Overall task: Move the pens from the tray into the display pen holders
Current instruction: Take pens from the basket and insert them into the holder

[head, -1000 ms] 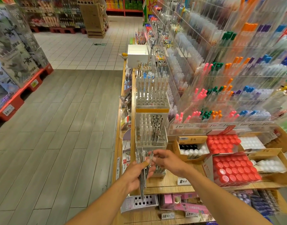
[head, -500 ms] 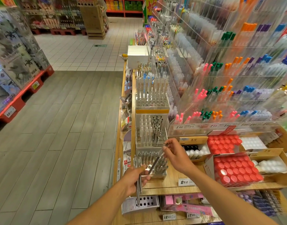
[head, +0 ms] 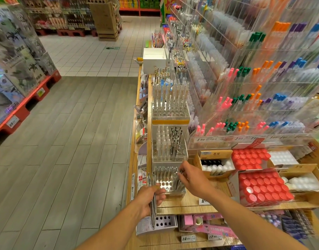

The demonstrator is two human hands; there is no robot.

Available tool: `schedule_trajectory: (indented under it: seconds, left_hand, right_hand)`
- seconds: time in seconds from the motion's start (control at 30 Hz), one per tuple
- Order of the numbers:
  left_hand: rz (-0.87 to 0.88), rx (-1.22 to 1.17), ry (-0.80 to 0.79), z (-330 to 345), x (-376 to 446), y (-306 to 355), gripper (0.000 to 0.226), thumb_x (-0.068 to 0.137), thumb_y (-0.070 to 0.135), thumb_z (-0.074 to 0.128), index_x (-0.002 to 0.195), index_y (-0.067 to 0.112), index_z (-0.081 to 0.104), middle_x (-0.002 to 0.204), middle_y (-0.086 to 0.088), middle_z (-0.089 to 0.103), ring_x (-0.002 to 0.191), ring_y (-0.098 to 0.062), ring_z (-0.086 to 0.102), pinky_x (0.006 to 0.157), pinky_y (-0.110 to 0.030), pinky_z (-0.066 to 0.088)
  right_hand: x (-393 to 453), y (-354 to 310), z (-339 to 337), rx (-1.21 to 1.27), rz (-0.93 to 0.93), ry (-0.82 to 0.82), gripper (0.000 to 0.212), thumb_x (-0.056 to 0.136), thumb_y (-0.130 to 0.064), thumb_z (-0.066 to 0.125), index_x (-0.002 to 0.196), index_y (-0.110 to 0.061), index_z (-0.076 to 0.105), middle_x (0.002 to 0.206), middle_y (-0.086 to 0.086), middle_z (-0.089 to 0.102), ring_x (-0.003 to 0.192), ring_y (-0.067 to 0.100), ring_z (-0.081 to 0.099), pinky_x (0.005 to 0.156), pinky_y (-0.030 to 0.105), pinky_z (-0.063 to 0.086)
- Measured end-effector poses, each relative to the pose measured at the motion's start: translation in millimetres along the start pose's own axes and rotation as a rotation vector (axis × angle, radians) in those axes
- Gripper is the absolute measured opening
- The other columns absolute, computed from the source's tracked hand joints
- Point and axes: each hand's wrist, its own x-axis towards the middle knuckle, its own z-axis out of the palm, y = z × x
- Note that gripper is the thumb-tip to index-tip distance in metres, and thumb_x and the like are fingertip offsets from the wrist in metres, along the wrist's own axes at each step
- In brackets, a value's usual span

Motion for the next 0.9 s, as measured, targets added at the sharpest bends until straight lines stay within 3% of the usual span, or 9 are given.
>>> schedule_trajectory:
  seconds: [0.1, 0.23, 0.37, 0.47, 0.53, 0.7, 0.8, 0.9]
  left_hand:
    - [0.005, 0.01, -0.003, 3, -1, 0, 0.016, 0.101, 0.008, 0.051, 0.115, 0.008, 0.058, 0.088, -0.013, 0.077, 0.063, -0.02, 0.069, 0.049, -0.028, 0.053]
    - [0.012, 0.033, -0.022, 4, -2, -1, 0.02, 0.102, 0.01, 0.05, 0.12, 0.009, 0.058, 0.094, -0.011, 0.077, 0.064, -0.019, 0.071, 0.058, -0.03, 0.051]
    - [0.023, 0.083, -0.023, 5, -5, 0, 0.023, 0.103, 0.013, 0.05, 0.125, 0.005, 0.049, 0.096, -0.008, 0.078, 0.069, -0.02, 0.072, 0.051, -0.03, 0.051]
    - [0.04, 0.11, -0.031, 6, -7, 2, 0.026, 0.101, 0.011, 0.052, 0.125, 0.004, 0.043, 0.097, -0.008, 0.078, 0.07, -0.02, 0.072, 0.052, -0.031, 0.051]
    - [0.05, 0.103, -0.051, 7, -9, 3, 0.027, 0.1, 0.011, 0.056, 0.124, 0.004, 0.047, 0.098, -0.009, 0.077, 0.069, -0.019, 0.071, 0.052, -0.031, 0.05]
    - [0.077, 0.059, -0.1, 11, -14, 4, 0.036, 0.093, 0.014, 0.067, 0.125, 0.008, 0.052, 0.092, -0.01, 0.076, 0.07, -0.02, 0.066, 0.048, -0.027, 0.047]
    - [0.068, 0.061, -0.142, 9, -17, 5, 0.042, 0.091, 0.013, 0.068, 0.129, 0.006, 0.052, 0.084, -0.009, 0.073, 0.064, -0.017, 0.063, 0.048, -0.025, 0.045]
    - [0.067, 0.035, -0.199, 9, -20, 8, 0.047, 0.086, 0.012, 0.071, 0.129, 0.006, 0.052, 0.085, -0.01, 0.074, 0.062, -0.017, 0.062, 0.049, -0.025, 0.046]
  right_hand:
    - [-3, 3, 2, -0.06, -0.037, -0.024, 0.011, 0.097, -0.028, 0.052, 0.094, -0.022, 0.043, 0.076, -0.012, 0.049, 0.066, 0.007, 0.048, 0.058, 0.025, 0.04]
    - [-12, 12, 14, -0.153, -0.094, -0.067, 0.008, 0.094, -0.028, 0.055, 0.092, -0.026, 0.048, 0.085, -0.014, 0.048, 0.079, 0.008, 0.048, 0.063, 0.013, 0.032]
    - [-13, 10, 22, -0.267, -0.143, -0.035, 0.007, 0.089, -0.023, 0.06, 0.094, -0.019, 0.064, 0.094, -0.008, 0.056, 0.088, 0.012, 0.049, 0.073, 0.022, 0.042]
    - [-12, -1, 28, -0.359, -0.093, 0.003, 0.007, 0.086, -0.016, 0.061, 0.089, -0.016, 0.068, 0.09, -0.005, 0.058, 0.08, 0.015, 0.049, 0.066, 0.028, 0.047]
    - [-9, -15, 32, -0.454, -0.024, 0.008, 0.006, 0.078, -0.009, 0.069, 0.08, -0.015, 0.067, 0.084, -0.005, 0.055, 0.074, 0.014, 0.041, 0.06, 0.025, 0.039]
    - [7, -30, 25, -0.509, 0.095, -0.126, 0.017, 0.079, -0.006, 0.067, 0.094, -0.013, 0.069, 0.104, 0.002, 0.055, 0.101, 0.02, 0.05, 0.076, 0.03, 0.048]
    - [12, -30, 13, -0.235, 0.232, -0.031, 0.026, 0.083, -0.015, 0.065, 0.109, -0.02, 0.068, 0.099, -0.005, 0.066, 0.096, 0.013, 0.061, 0.071, 0.026, 0.051]
    - [16, -29, 2, 0.401, 0.479, -0.083, 0.024, 0.091, -0.023, 0.064, 0.115, -0.019, 0.066, 0.087, -0.009, 0.067, 0.077, 0.008, 0.063, 0.066, 0.021, 0.049]
